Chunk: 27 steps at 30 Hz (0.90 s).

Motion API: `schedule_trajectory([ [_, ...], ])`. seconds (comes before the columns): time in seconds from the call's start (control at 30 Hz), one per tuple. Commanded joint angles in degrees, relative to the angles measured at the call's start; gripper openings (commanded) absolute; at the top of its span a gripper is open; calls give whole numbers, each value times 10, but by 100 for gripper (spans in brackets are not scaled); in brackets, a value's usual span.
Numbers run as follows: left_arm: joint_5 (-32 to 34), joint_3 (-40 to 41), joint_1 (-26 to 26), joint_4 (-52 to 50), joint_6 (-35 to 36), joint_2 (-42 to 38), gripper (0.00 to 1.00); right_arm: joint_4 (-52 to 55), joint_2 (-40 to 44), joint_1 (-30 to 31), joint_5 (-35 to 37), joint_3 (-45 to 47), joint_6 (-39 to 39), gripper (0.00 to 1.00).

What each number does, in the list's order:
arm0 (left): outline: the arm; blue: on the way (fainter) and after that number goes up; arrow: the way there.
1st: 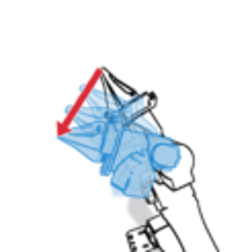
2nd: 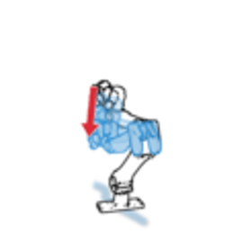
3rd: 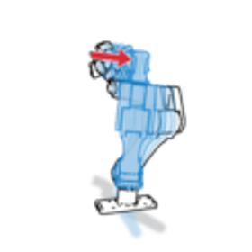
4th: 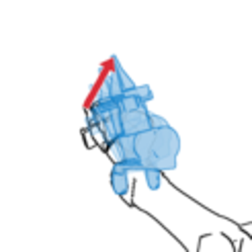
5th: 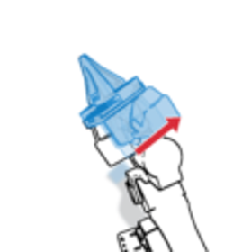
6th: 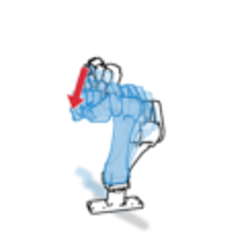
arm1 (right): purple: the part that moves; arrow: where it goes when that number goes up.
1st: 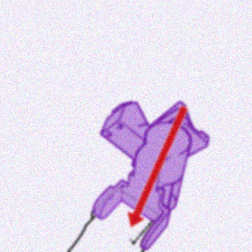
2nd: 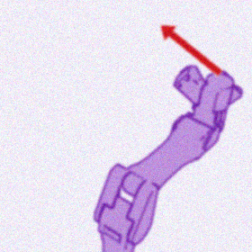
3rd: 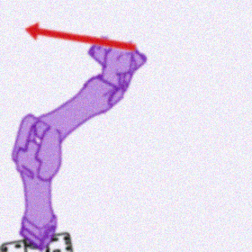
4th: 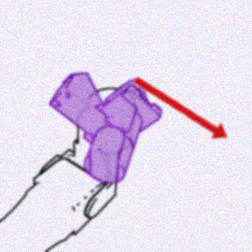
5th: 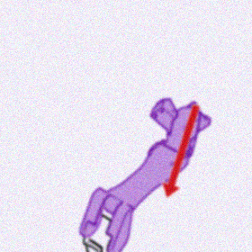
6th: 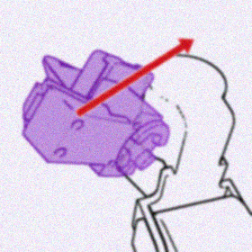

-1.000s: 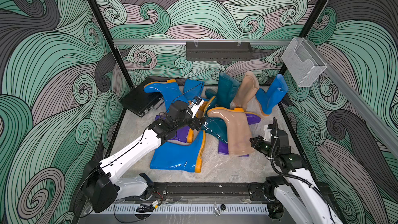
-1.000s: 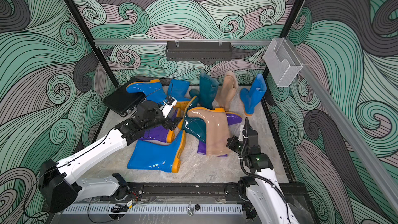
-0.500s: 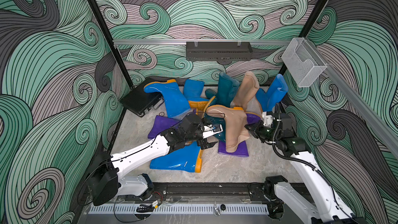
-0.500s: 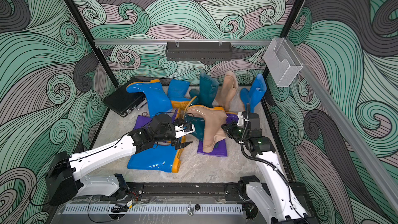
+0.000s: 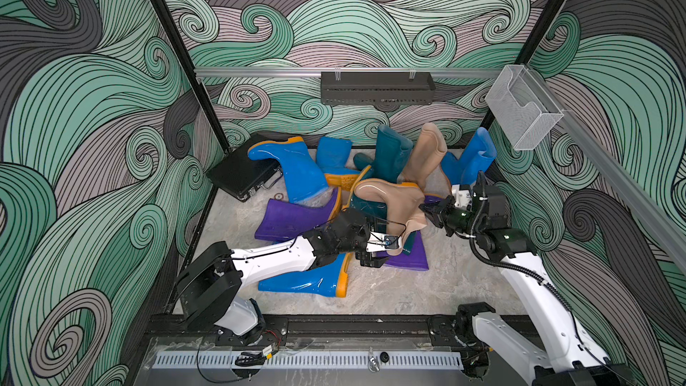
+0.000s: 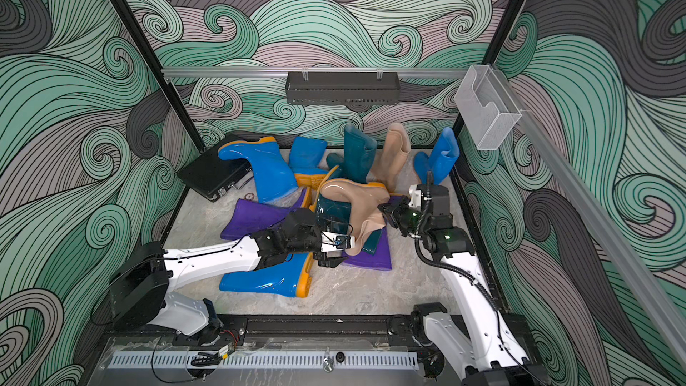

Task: Match and arrange rain boots in pairs
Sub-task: Pick up the rain boot from the rain pile shoes.

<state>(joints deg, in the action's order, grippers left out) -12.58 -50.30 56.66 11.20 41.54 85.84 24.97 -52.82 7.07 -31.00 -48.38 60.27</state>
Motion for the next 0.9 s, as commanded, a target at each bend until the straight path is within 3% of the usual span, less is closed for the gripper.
schedule_trajectory([
  [0.0,14,-1,13,89,0,20,99,-62,2,-1,-30,-20,33,0],
  [0.1,67,-21,25,129,-16,54,98,-71,4,-1,-36,-17,42,0],
  [0.13,85,-36,32,124,-18,66,93,-80,6,-3,-43,-17,37,0],
  [0.2,100,-60,42,107,-10,77,70,-74,7,-2,-57,-28,8,0],
  [0.23,116,-67,45,108,-16,79,46,-51,9,-4,-59,-39,-23,2],
  [0.3,157,-80,46,108,-40,74,13,14,11,-11,-58,-63,-99,15],
  [0.33,183,-90,46,99,-56,70,3,43,14,-18,-52,-77,-151,30],
  [0.37,197,-105,44,76,-67,64,0,68,18,-24,-45,-87,-200,49],
  [0.4,192,-120,40,54,-71,60,0,87,24,-28,-32,-96,-252,59],
  [0.57,87,-188,2,-40,-96,41,0,133,114,-33,156,-88,-510,84],
  [0.63,50,-212,-16,-76,-100,35,0,106,176,-34,210,-52,-602,88],
  [0.73,8,-231,-40,-106,-106,27,0,59,283,-33,183,32,-772,89],
  [0.87,-53,-263,-66,-151,-105,15,0,73,371,-34,202,86,-874,95],
])
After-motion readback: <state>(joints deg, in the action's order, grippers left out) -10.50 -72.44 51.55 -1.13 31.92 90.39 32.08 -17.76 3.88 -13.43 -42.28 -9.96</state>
